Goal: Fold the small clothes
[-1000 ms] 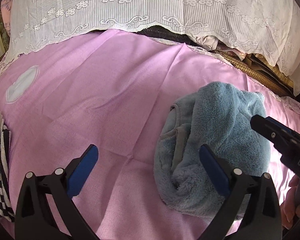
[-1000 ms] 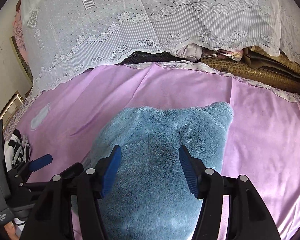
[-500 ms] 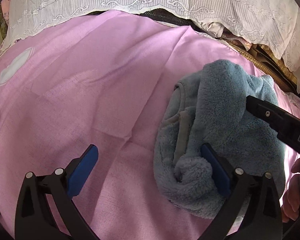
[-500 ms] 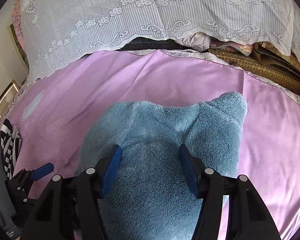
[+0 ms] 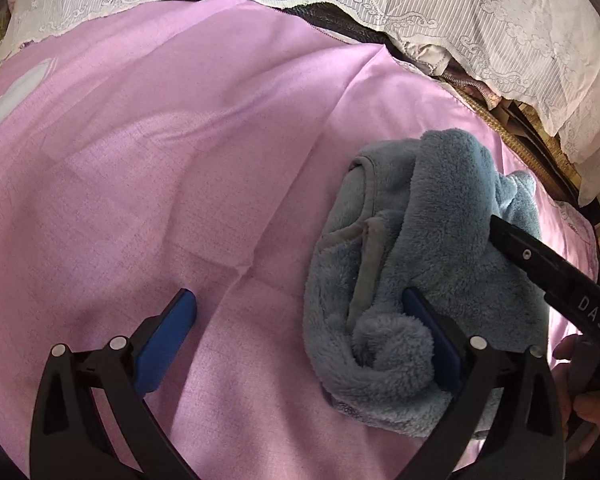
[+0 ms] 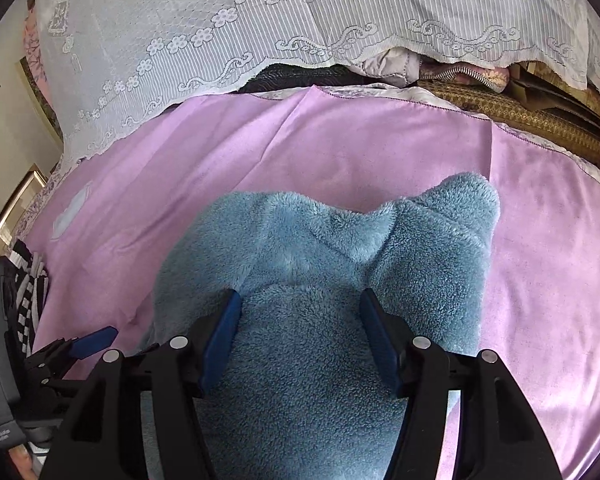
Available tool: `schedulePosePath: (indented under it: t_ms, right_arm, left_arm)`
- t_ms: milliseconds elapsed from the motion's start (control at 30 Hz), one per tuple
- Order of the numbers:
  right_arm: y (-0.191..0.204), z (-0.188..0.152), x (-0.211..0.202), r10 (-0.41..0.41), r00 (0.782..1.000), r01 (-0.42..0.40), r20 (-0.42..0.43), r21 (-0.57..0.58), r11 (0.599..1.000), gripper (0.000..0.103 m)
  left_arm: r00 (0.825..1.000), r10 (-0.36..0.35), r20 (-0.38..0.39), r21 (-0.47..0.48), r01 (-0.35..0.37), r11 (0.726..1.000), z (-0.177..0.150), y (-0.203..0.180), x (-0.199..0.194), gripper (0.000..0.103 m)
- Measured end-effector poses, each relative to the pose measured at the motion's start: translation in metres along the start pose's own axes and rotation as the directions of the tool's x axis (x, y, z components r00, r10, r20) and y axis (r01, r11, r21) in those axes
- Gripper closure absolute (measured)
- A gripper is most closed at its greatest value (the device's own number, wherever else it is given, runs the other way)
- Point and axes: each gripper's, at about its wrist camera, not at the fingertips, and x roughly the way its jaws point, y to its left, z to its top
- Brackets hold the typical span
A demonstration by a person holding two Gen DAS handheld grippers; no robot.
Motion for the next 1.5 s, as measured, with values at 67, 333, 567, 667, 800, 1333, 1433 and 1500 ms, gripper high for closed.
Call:
schedulePosePath:
  t_ms: [67, 333, 567, 667, 800, 1333, 1433, 1500]
  right_arm:
    - [-0.003, -0.001, -0.018, 0.002, 1.0, -0.002, 0.03, 0.018, 1.0, 0.041]
    - [-0.014, -0.037, -0.084, -0.034, 0.998, 0.028, 0.05, 0.12, 0.992, 0.039]
    - [-0.007, -0.099, -0.124, -0.055, 0.998, 0.048, 0.017, 0.276, 0.96, 0.039]
    - [0.008, -0.124, -0.139, -0.077, 0.997, 0.071, 0.01, 0.301, 0.951, 0.039]
    - [0.029, -0.153, -0.152, -0.11, 0.994, 0.101, 0.009, 0.328, 0.939, 0.038]
    - [0.055, -0.137, -0.101, -0.136, 0.99, 0.142, -0.044, 0.211, 0.967, 0.037]
    - [0.05, -0.127, -0.085, -0.126, 0.989, 0.138, -0.076, 0.177, 0.975, 0.037]
    - [0.046, -0.124, -0.077, -0.131, 0.988, 0.141, -0.076, 0.148, 0.979, 0.037]
  left_arm:
    - [1.0, -0.029, -0.006, -0.015, 0.029, 0.999, 0.003, 0.002, -0.008, 0.004]
    - [0.996, -0.079, -0.03, 0.008, 0.079, 0.997, -0.013, -0.002, -0.041, 0.005]
    - [0.985, -0.134, -0.111, 0.092, 0.145, 0.985, -0.046, -0.009, -0.056, 0.005]
    - [0.979, -0.155, -0.134, 0.114, 0.171, 0.979, -0.058, 0.0, -0.067, 0.005]
    - [0.975, -0.173, -0.137, 0.117, 0.189, 0.975, -0.069, 0.027, -0.089, 0.005]
    - [0.986, -0.138, -0.094, 0.077, 0.146, 0.986, -0.043, 0.053, -0.117, 0.005]
    - [0.983, -0.15, -0.108, 0.084, 0.16, 0.984, -0.032, 0.028, -0.105, 0.005]
    - [0.98, -0.156, -0.124, 0.086, 0.168, 0.982, -0.027, 0.012, -0.092, 0.005]
